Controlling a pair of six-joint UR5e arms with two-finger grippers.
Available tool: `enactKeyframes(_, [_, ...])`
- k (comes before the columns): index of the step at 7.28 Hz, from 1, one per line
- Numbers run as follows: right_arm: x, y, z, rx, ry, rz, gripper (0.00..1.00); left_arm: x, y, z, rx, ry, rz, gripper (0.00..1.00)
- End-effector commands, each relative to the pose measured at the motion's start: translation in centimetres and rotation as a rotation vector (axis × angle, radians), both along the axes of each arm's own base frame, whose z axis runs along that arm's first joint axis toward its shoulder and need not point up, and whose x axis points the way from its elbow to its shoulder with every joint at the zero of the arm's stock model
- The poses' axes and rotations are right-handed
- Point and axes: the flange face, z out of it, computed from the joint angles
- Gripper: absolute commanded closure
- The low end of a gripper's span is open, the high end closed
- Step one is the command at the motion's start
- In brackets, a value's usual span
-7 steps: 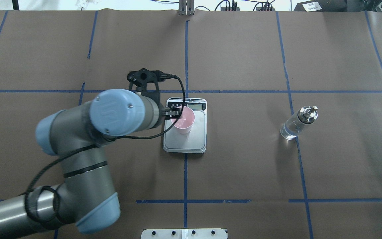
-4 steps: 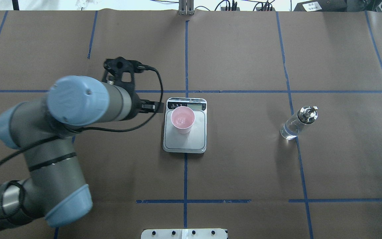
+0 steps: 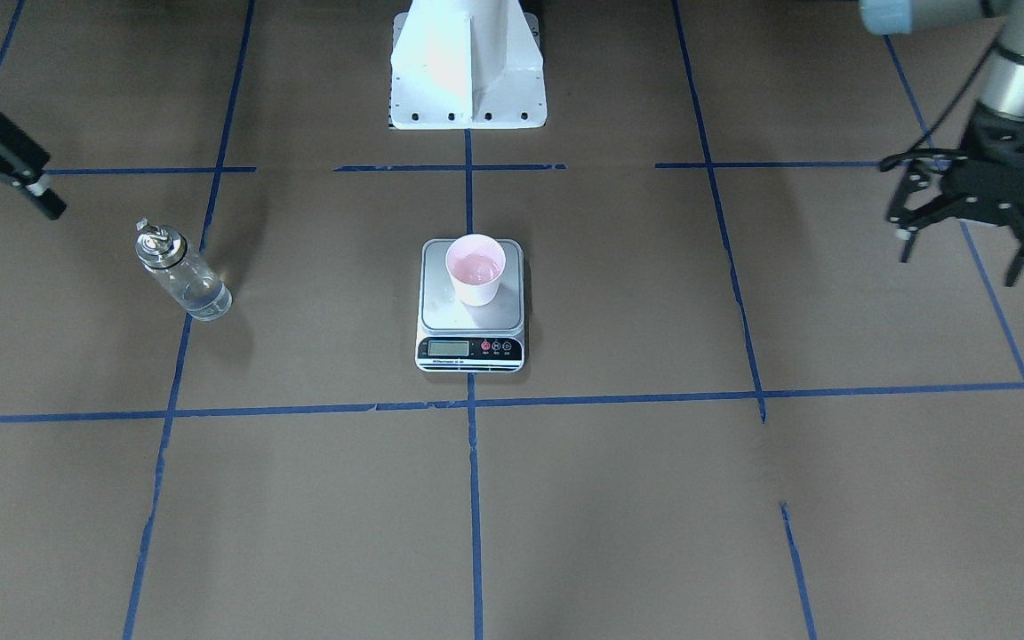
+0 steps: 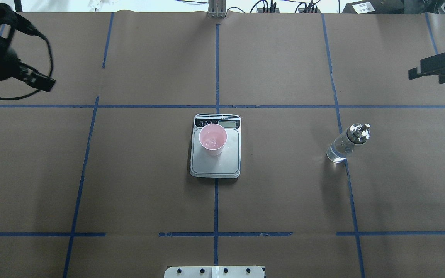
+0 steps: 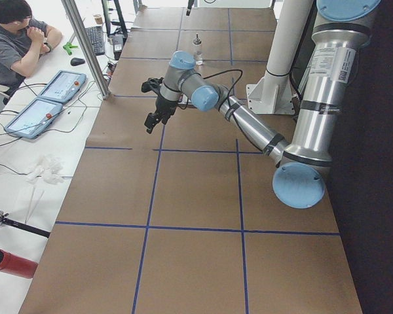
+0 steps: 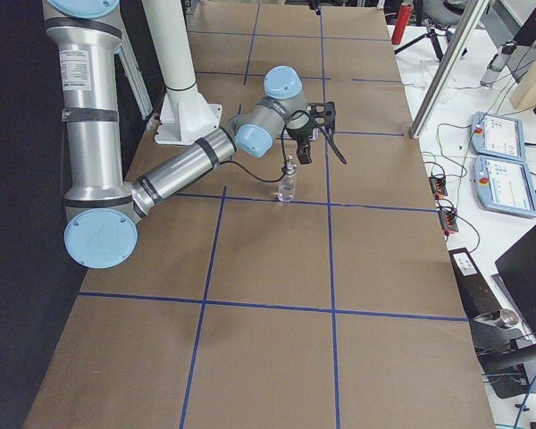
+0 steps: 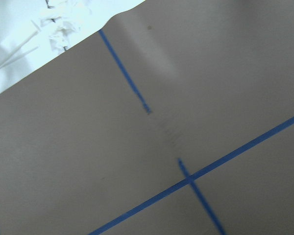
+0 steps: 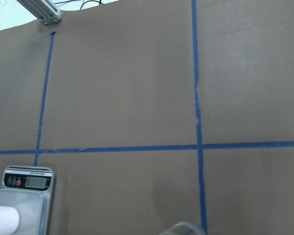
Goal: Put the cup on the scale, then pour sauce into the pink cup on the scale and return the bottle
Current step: 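Reach the right gripper down to the glass sauce bottle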
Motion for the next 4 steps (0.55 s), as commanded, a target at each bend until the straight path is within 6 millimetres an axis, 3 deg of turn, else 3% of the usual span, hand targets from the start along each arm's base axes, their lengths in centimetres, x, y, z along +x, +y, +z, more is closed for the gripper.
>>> enactKeyframes(1, [-7.1,5.9,-4.8,-0.036,-0.048,0.05,0.0,-15.4,-1.7,12.5,-0.176,0.12,-0.06,0.0])
enactKeyframes(2, [-9.6,8.0,-5.4,-0.039,-0.009,0.082,0.0,-18.4,-1.1,17.3,-0.224,0.209,-0.045,0.0])
enactKeyframes(3, [-12.0,10.3,-4.5,-0.005,0.059,0.099,0.0,-18.4,1.9,22.0,-0.305,0.217,-0.045,0.0])
enactKeyframes(4, [-15.1,13.1,-2.8,0.044,0.131,0.15,0.0,-18.5,2.3,22.8,-0.327,0.219,-0.055,0.0])
